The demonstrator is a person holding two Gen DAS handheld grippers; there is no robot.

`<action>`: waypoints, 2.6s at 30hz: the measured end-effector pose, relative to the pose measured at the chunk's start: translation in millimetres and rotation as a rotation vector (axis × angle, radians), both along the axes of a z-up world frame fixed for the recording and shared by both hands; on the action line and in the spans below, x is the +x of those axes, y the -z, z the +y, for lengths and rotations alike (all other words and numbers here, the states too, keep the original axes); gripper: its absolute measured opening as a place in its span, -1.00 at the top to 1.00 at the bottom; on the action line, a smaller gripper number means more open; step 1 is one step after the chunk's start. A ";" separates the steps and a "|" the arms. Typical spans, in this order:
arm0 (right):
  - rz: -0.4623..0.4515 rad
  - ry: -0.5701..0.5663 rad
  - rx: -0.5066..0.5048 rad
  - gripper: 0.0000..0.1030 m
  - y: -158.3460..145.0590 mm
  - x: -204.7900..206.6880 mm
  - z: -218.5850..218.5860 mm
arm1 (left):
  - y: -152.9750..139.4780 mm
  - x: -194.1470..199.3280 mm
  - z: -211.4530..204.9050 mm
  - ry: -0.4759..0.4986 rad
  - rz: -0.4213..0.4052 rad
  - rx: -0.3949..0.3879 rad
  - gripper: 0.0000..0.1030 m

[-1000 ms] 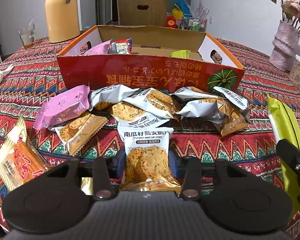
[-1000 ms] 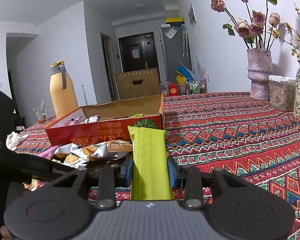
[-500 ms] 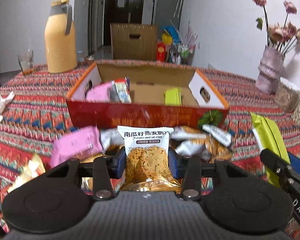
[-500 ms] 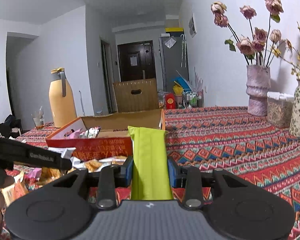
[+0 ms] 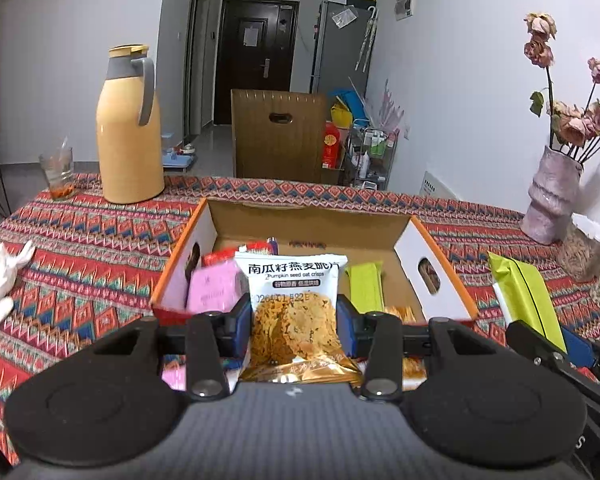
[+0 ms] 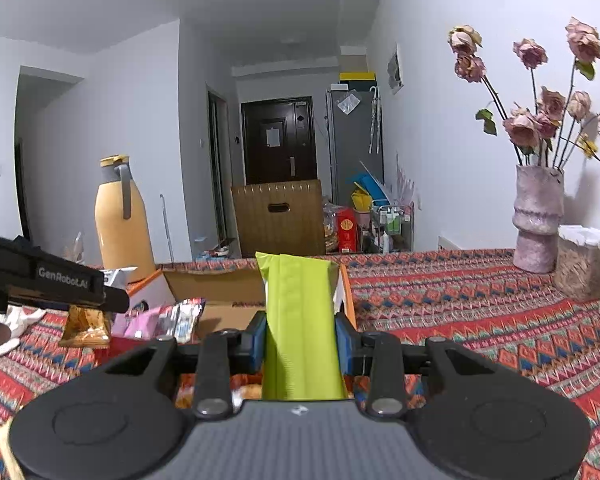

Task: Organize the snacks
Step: 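Carry the cookie packet and green bar over the box and release both, then withdraw both grippers from the box back toward the snack pile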

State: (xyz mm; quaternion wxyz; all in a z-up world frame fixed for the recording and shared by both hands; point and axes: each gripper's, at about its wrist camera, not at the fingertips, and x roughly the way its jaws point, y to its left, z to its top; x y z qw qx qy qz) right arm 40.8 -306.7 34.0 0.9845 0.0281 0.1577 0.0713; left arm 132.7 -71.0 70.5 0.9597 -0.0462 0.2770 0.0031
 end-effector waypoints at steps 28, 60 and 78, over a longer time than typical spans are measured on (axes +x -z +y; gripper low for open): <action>0.092 0.025 -0.012 0.34 18.7 151.1 30.8 | 40.6 107.9 36.3 -0.043 0.016 -0.007 0.17; 0.066 0.028 0.028 -1.00 20.5 133.2 27.2 | 31.5 84.3 46.0 -0.094 -0.055 -0.039 -1.00; 0.014 0.015 -0.014 -1.00 -7.0 71.5 36.3 | 0.9 24.7 60.2 -0.062 -0.051 0.009 -1.00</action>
